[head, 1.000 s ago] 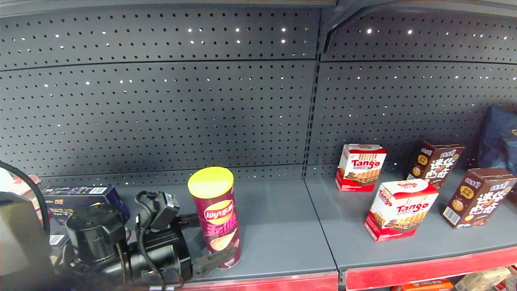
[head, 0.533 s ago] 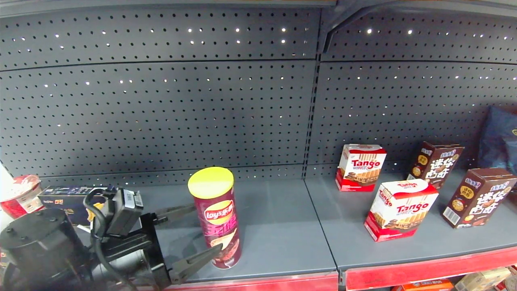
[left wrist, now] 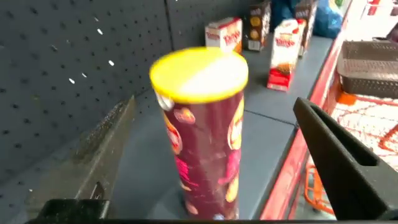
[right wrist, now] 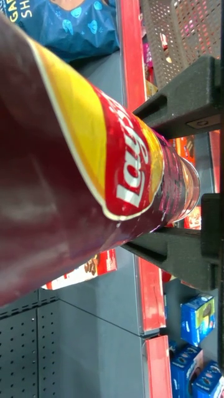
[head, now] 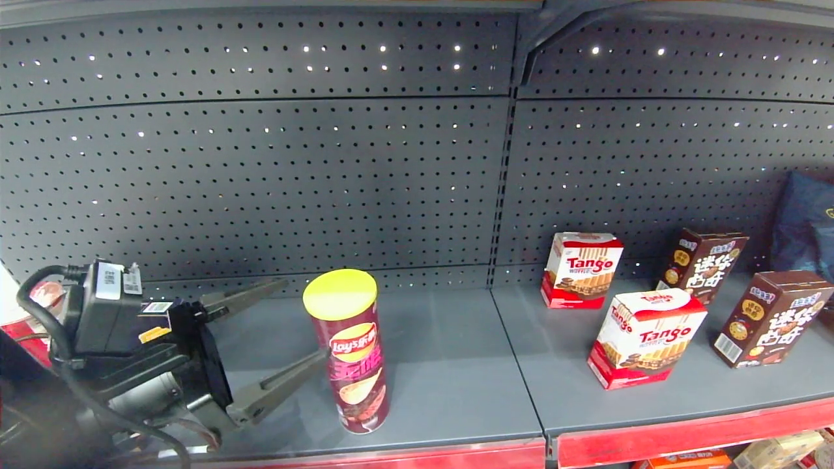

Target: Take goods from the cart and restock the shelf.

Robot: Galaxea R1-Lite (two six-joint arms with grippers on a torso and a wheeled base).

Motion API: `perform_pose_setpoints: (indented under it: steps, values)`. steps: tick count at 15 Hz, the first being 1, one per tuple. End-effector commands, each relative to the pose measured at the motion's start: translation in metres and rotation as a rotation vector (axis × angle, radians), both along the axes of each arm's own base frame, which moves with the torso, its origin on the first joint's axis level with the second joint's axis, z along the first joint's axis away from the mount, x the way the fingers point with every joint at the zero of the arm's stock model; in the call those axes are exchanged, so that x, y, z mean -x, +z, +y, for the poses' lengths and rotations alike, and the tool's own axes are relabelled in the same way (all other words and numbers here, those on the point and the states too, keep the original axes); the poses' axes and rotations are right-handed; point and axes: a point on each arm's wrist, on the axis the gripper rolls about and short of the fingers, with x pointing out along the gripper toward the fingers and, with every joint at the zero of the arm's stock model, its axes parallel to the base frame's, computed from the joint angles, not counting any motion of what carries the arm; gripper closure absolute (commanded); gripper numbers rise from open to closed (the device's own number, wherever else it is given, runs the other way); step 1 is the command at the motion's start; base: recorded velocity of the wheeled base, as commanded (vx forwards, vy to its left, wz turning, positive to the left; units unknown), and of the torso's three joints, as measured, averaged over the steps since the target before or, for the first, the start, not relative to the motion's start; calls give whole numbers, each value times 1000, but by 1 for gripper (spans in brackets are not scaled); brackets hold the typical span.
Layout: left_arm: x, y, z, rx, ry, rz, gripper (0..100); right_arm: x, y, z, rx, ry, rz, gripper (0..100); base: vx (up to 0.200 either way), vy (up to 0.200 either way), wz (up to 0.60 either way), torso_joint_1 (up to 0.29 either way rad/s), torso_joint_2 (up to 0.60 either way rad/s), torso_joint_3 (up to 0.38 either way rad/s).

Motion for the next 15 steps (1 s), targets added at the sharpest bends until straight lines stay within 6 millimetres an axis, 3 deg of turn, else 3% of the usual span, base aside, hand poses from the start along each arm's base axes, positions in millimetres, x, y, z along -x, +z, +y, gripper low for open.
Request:
perform_pose_setpoints:
  steps: [1,3,6,14,15]
  values:
    - [9,30,8,20,29,-86,0,-2,1,0,0,-1,8,100,0,0,0,0,0,0]
    - [22,53,17,23,69,-107,0,-2,2,0,0,-6,5,100,0,0,0,0,0,0]
    - [58,61,27,31,172,-103,0,0,1,0,-17,-24,-8,100,0,0,0,0,0,0]
    - [144,35,46,59,387,-75,0,7,12,-1,-20,-8,-70,100,0,0,0,0,0,0]
    - [146,33,47,59,395,-72,0,8,13,-1,-20,-5,-73,100,0,0,0,0,0,0]
